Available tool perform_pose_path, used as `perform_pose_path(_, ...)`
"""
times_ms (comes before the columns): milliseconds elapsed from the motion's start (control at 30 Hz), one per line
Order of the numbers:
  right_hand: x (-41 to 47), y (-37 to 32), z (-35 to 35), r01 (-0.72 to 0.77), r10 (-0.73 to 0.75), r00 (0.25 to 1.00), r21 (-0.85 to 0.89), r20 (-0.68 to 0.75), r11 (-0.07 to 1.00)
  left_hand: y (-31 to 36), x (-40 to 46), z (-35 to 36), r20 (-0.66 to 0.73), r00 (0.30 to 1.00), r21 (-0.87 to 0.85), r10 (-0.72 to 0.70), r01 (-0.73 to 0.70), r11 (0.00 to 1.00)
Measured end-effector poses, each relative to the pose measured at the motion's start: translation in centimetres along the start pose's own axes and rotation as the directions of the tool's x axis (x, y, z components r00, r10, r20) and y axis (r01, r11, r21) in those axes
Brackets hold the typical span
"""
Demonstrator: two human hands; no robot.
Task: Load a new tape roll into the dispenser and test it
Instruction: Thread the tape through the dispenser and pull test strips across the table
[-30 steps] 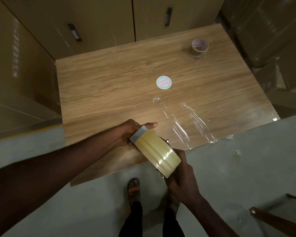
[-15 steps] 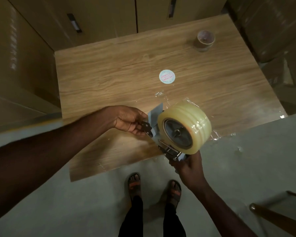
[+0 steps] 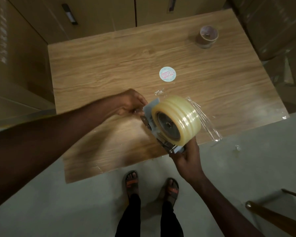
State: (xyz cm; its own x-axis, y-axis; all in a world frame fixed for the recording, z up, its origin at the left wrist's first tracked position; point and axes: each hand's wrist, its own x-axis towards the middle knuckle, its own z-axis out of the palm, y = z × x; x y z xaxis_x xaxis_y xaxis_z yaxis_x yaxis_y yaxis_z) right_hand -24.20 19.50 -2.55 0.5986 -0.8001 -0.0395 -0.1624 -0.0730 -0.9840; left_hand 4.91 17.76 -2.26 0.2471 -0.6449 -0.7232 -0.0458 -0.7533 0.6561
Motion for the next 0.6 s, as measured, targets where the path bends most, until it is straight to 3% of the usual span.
perform_pose_path(67,0.7,0.3,0.1,-0.023,0.023,1.000,-0.038,-0.007,0.999,0.2,1.8,-1.9,-0.069,0.994,0.030,0.087,-0.085,0.996)
perform_pose_path(133,1.3,0.5,0.7,-0.062,0.061,0.998,-0.066,-0.009,0.996,0.0,3.3,-2.8,-0.081,0.973,0.192,0.218,-0.200,0.961)
perform_pose_path(233,1.2,1.7,1.2,-0.064,0.061,0.998,-0.119,-0.025,0.991,-0.4,4.5,-1.6,-0.128,0.924,0.443,0.362,-0.273,0.854)
perform_pose_path(333,1.4,2.3,1.6,-0.074,0.067,0.996,-0.130,-0.055,0.989,-0.6,5.2,-0.5,-0.124,0.860,0.552,0.495,-0.355,0.755)
perform_pose_path(467,1.2,3.7,1.3,-0.098,0.088,0.994,-0.160,-0.071,0.982,-1.6,5.7,-0.8,-0.153,0.833,0.587,0.532,-0.356,0.727)
perform_pose_path(600,0.9,4.1,1.5,-0.110,0.105,0.994,-0.165,-0.042,0.980,-1.6,6.4,-1.3,-0.229,0.855,0.606,0.465,-0.249,0.756)
